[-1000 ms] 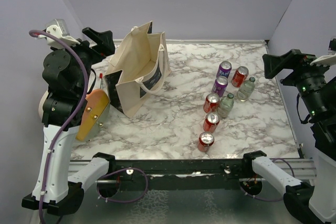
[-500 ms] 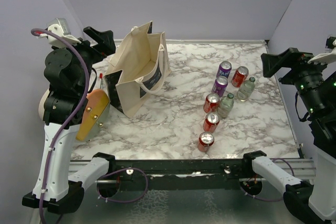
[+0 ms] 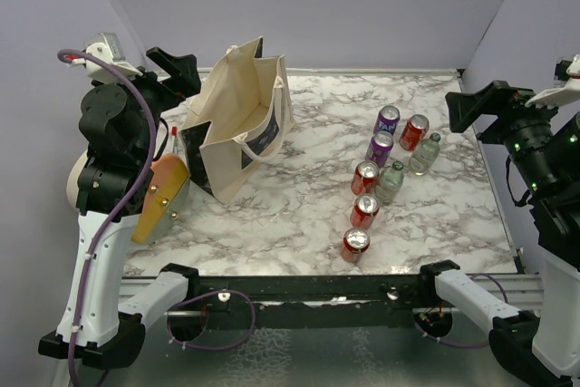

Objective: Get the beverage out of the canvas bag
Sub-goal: Reset both arms

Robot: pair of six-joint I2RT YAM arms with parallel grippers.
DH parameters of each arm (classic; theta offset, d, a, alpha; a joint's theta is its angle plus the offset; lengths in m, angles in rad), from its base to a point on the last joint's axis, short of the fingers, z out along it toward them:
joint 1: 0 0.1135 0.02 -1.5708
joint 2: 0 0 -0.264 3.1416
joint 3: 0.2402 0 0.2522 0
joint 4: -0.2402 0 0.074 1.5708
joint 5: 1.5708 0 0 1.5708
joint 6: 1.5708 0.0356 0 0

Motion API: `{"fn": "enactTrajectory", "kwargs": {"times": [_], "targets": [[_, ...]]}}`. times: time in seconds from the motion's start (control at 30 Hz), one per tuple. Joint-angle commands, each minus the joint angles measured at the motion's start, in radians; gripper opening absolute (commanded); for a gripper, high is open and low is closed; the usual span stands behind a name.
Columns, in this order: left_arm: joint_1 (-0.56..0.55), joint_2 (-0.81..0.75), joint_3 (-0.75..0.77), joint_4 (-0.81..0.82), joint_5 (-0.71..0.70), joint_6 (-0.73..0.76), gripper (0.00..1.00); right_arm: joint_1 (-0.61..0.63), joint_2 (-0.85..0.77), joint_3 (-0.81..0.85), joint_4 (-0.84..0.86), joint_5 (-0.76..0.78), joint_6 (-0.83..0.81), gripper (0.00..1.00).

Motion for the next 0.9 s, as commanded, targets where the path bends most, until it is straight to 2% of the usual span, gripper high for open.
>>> {"fn": "enactTrajectory", "kwargs": {"times": [0.0, 0.87], "targets": [[0.004, -0.013, -0.004, 0.016, -0.026, 0.01, 0.99, 0.0, 0.009, 0.012, 0.015, -0.025, 0.005, 1.0], [0.004, -0.008, -0.004, 0.017, -0.033, 0.02, 0.99, 0.001, -0.005, -0.042, 0.064, -0.001, 0.035, 1.0]]}}
